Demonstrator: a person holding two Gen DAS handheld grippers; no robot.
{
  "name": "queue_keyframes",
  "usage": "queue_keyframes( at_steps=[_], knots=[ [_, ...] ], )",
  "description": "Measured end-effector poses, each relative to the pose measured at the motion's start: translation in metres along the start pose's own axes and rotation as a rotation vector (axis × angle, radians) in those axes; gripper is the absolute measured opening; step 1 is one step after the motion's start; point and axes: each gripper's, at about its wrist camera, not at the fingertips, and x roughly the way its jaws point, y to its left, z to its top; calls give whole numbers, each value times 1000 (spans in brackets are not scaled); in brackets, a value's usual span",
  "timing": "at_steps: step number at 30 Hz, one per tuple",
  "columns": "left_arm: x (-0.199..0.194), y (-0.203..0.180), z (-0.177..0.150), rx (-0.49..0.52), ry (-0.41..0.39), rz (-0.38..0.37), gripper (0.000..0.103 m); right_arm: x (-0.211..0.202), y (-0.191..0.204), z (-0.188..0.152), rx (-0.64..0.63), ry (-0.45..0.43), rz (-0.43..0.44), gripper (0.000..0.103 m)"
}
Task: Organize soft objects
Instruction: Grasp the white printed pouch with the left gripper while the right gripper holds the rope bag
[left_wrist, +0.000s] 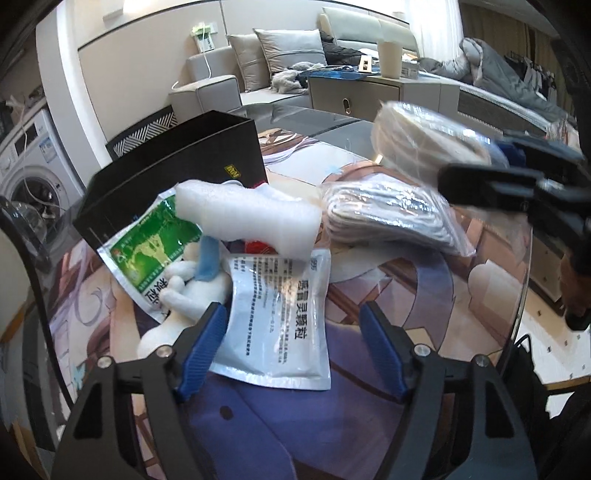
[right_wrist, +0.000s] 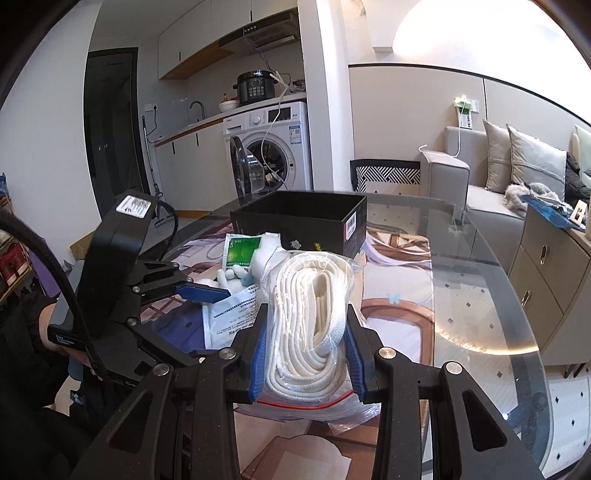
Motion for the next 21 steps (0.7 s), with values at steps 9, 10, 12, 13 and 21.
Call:
queue_keyframes(
  at_steps=[9,10,12,13,21],
  knots=[
    [8,10,4,-82,45,-68,73,9,1,2,2,69,-29,36],
    [9,9,5,-82,44,-68,71,10,1,2,0,74,-30,36],
    [7,6,5,-76,39,-74,53,8,2,2,-3,75,-26,36],
    [6,5,6,-74,37,-72,49,8,2,1,-5,75,-23,36],
    [-3,4,1,-84,19,-90,31,7,5,2,-15,77,-26,36]
  ],
)
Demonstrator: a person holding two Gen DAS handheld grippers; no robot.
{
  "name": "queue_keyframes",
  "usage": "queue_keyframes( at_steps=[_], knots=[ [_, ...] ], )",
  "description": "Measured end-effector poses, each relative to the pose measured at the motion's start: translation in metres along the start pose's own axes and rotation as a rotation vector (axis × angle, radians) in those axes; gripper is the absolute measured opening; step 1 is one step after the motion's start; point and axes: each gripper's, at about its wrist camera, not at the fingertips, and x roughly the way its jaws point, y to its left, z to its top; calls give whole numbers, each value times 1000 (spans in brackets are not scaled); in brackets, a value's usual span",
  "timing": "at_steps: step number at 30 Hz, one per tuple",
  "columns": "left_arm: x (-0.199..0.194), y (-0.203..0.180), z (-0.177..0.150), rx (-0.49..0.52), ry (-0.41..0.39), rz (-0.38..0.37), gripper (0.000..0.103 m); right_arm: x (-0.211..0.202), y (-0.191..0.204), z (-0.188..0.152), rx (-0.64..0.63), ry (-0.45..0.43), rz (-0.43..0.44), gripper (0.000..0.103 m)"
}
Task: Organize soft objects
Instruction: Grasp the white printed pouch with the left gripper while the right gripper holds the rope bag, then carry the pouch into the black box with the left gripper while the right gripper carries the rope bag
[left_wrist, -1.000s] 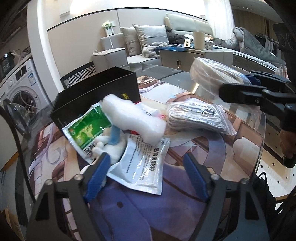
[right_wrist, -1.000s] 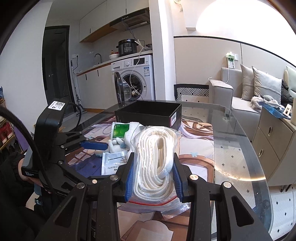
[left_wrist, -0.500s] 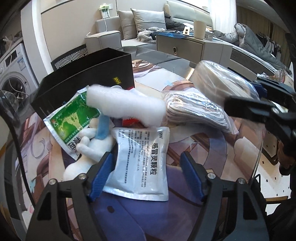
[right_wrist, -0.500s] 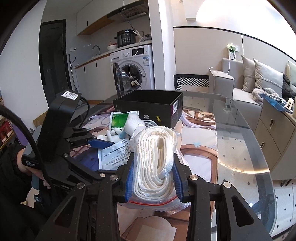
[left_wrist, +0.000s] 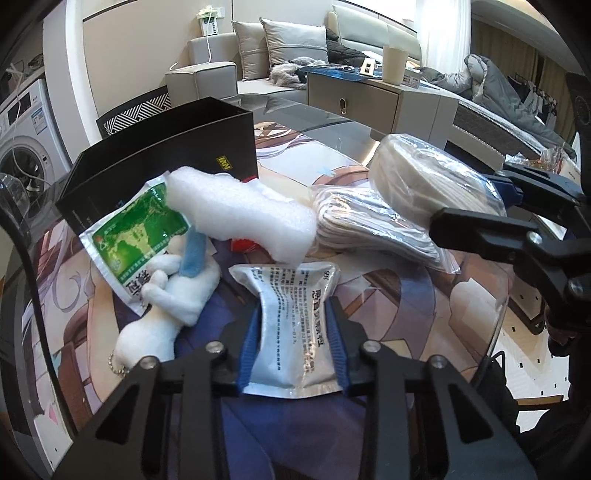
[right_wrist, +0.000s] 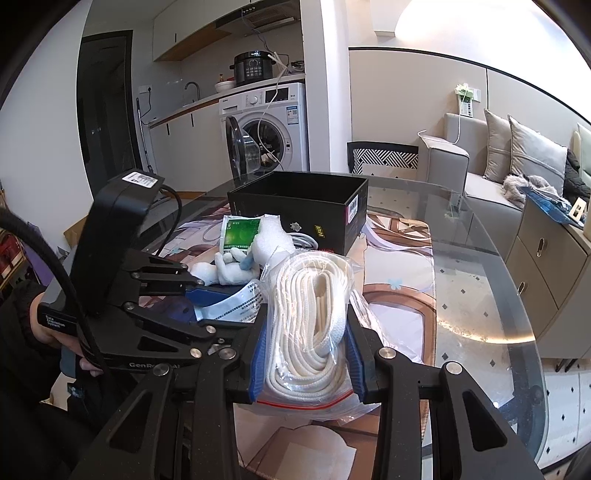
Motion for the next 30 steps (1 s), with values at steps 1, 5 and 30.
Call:
queue_keyframes(
  at_steps=[1,5,30],
  knots=[
    [-2,1,-2,-4,-1,-5,30,0,0,0,-1,-1,0,36],
    [-9,4,-8,-13,-9,-13,28,0,2,1,-4,-7,2,36],
    [-82,65,13,-180,-257,110,28,19,10,52,-14,-65,26,36]
  ],
)
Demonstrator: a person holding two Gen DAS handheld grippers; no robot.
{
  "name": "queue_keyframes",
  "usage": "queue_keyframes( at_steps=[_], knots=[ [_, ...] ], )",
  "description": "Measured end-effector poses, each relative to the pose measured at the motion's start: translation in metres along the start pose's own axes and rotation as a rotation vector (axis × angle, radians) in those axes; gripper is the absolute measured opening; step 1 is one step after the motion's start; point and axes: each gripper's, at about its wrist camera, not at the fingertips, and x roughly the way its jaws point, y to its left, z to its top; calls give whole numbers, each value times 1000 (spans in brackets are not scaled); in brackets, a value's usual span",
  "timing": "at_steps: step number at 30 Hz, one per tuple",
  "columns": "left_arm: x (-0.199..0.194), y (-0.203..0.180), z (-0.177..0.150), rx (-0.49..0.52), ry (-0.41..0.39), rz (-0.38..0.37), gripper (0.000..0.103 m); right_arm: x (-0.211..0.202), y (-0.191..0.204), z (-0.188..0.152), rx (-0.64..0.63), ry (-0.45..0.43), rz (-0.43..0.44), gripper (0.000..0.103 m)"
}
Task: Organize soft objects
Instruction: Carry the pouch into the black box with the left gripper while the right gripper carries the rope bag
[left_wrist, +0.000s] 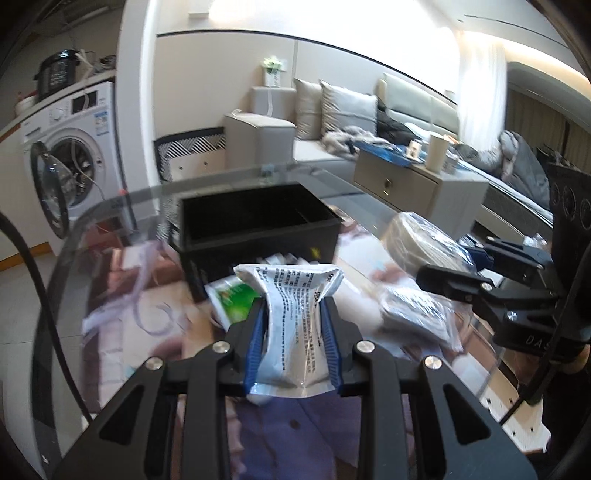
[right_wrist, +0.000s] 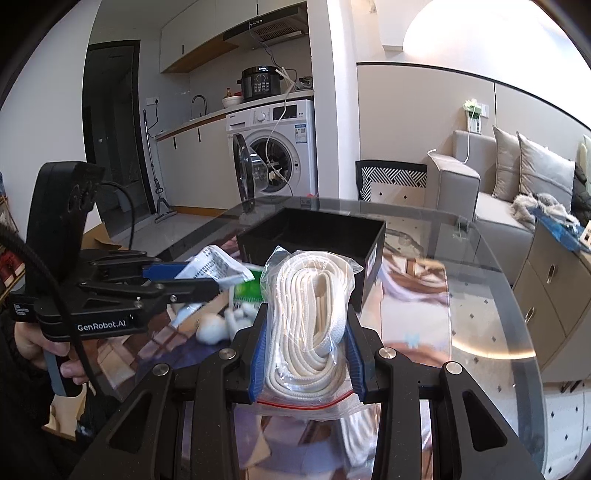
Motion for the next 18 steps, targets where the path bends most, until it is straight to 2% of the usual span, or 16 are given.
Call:
queue_keyframes(
  at_steps=[10,18],
  knots=[
    [1,39,38,-66,-92,109,28,28,-10,50,13,-41,9,36],
    [29,57,65,-85,-119,146,29,61,-22,85,26,-44,-19,36]
  ],
)
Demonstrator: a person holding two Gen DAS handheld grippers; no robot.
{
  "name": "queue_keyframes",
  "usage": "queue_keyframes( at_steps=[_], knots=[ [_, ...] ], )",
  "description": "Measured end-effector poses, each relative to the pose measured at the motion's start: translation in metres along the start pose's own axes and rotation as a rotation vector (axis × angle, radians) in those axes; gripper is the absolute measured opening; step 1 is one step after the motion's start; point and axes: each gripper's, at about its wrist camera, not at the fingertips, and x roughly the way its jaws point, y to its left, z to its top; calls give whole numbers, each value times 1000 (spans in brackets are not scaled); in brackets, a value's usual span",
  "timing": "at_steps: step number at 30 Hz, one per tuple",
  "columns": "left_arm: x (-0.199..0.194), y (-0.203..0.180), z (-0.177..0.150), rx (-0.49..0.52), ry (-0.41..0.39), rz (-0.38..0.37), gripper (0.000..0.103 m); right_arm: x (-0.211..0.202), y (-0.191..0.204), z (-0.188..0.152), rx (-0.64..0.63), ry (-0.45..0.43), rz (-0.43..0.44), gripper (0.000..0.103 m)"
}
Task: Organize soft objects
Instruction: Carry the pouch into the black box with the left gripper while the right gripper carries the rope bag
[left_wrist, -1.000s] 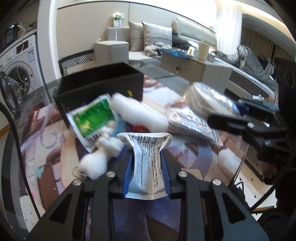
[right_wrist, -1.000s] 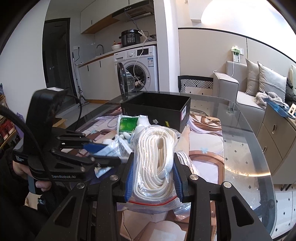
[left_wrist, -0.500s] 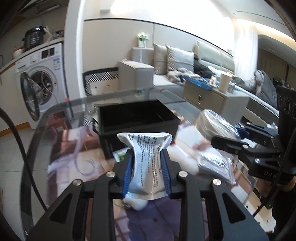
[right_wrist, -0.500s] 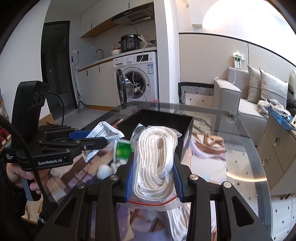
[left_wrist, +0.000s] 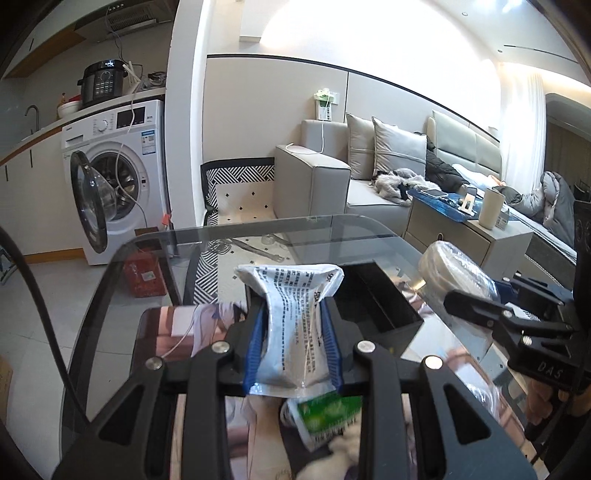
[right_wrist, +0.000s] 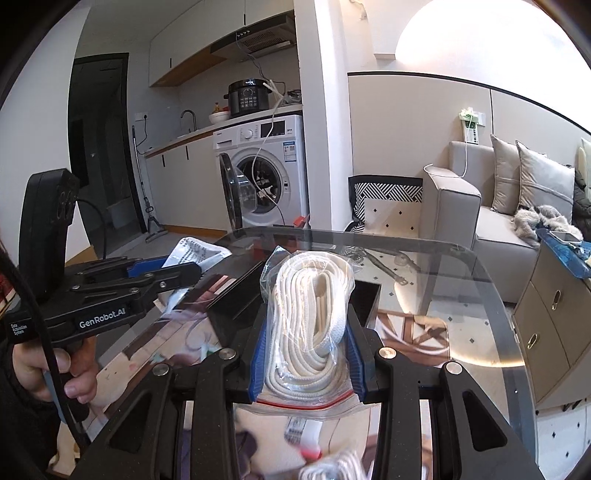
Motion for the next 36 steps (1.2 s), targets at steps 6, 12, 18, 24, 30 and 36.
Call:
queue_keyframes(
  at_steps=[6,12,18,24,30,36],
  knots=[
    [37,-8,12,27,17,-7,29,37,-9,12,1,40,-7,36],
    [71,-11,14,38,55,-10,29,75,-16,15,-2,94,-10,36],
    [96,-12,8,51,94,-9,29,101,-19,12,-13,123,0,36],
    [111,-12,-3,68,143,1,29,122,-22,11,-29,145,7,36],
    [115,-18,-13,92,173,5,30,126,-23,11,-32,145,10,36],
    [115,-17,-13,78,191,-6,30,127,-24,9,-28,149,20,36]
  ],
)
